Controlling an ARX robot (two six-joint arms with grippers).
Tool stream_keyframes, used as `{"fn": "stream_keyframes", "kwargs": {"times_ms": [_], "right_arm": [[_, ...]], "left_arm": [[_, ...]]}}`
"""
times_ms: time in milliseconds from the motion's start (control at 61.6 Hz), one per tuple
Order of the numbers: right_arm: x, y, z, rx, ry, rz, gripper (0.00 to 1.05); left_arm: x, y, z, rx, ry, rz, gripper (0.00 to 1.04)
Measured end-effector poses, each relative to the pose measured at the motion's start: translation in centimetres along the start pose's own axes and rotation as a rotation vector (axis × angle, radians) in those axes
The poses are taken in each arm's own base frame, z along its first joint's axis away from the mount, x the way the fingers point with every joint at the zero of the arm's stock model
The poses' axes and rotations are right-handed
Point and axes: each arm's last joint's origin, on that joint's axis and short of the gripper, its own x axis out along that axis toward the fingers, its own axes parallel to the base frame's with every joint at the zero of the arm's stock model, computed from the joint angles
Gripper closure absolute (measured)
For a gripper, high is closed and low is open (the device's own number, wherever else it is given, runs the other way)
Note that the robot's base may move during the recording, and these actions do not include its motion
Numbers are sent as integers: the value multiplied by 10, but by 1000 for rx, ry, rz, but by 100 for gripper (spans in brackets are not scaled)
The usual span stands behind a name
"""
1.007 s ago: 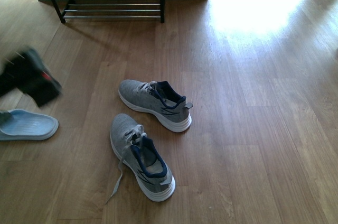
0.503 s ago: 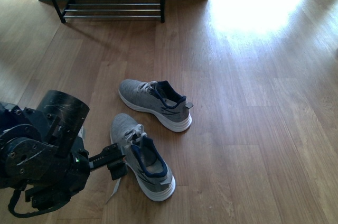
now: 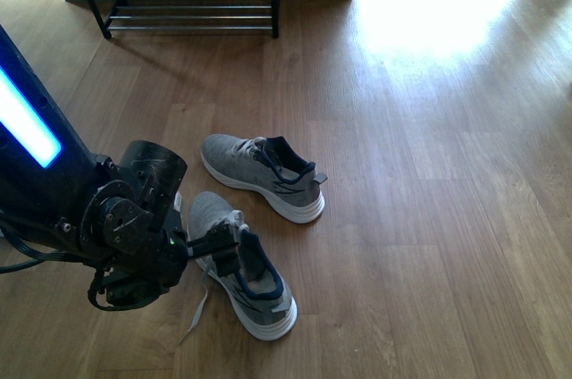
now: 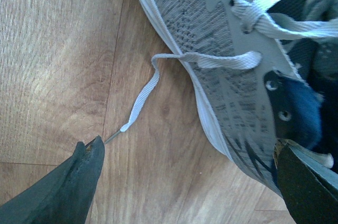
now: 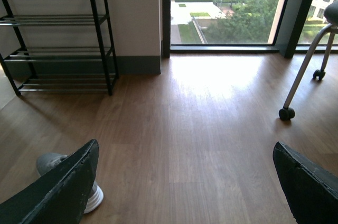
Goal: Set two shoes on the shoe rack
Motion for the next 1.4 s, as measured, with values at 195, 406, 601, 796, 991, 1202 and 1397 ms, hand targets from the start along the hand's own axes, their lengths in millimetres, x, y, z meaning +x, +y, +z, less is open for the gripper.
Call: {"fn": "stream_keyframes", "kwargs": {"times_ms": [195, 406, 601, 796, 991, 1202, 1397], "right_arm": [[0, 0, 0, 0, 0, 0, 9], [0, 0, 0, 0, 0, 0, 9], [0, 0, 0, 0, 0, 0, 9], [0, 0, 0, 0, 0, 0, 9], [0, 0, 0, 0, 0, 0, 9], [0, 0, 0, 0, 0, 0, 9], [0, 0, 0, 0, 0, 0, 9]], "left_arm": [[18, 0, 10, 30, -11, 13, 9], [19, -19, 5, 94, 22, -138, 9], [17, -31, -1, 153, 30, -146, 9], [26, -22, 9, 148, -12, -90, 9], [39, -20, 14, 145, -68, -63, 9], [49, -8, 12, 120, -60, 14, 24], [50, -7, 10, 102, -31, 8, 52]]}}
